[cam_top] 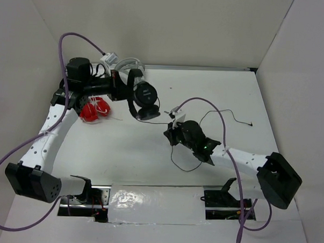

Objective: Wrap the headphones

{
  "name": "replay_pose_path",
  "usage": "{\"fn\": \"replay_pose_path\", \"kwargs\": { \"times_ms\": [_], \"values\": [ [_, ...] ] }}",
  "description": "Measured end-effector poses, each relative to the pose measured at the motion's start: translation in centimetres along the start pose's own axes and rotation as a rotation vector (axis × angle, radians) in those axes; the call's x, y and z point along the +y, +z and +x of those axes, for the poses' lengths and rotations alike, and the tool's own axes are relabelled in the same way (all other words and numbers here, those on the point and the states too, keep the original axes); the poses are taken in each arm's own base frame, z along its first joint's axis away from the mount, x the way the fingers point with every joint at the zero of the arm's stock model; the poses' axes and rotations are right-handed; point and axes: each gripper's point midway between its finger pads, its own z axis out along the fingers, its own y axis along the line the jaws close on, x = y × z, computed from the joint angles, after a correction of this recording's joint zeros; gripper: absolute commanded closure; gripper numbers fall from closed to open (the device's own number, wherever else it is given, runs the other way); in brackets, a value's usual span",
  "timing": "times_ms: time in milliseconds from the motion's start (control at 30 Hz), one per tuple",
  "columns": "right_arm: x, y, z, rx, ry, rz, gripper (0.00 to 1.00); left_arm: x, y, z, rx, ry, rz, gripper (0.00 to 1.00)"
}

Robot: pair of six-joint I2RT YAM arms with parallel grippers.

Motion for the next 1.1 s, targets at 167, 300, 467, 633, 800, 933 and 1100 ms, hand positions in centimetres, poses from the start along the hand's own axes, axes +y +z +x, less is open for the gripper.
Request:
{"fn": "replay_pose_path", "kwargs": {
  "times_ms": [167,300,467,633,800,933,1100],
  "values": [
    [-4.7,-0.9,-2.5,-0.043,0.001,0.09,1.0,-1.7,0.5,2.2,0.037,0.11,0.065,1.0],
    [-7.3,-1.4,-6.5,-0.094,-0.022,0.126,1.0,-1.9,1.1,3.6,0.066,0.144,0.088,1.0],
    [-10.7,-1.1,-11.0,-0.131,-0.037,0.185,1.0,-3.4,2.1,5.0,0.094,0.196,0.139,1.0],
    [-13.9,-0.3,-12.4,-0.076,0.005,0.235,1.0,-3.1,3.6,8.8,0.15,0.212,0.114,1.0],
    [-17.0,-0.8,-13.3,-0.026,0.048,0.316,1.0,-0.5,5.0,13.5,0.226,0.173,0.009,1.0],
    [-17.3,-1.3,-13.6,0.001,0.054,0.342,1.0,0.9,5.6,16.0,0.271,0.143,-0.082,1.0],
    [-17.3,-1.8,-13.1,0.034,0.049,0.358,1.0,3.0,7.2,18.5,0.354,0.098,-0.23,1.0]
  ]
}}
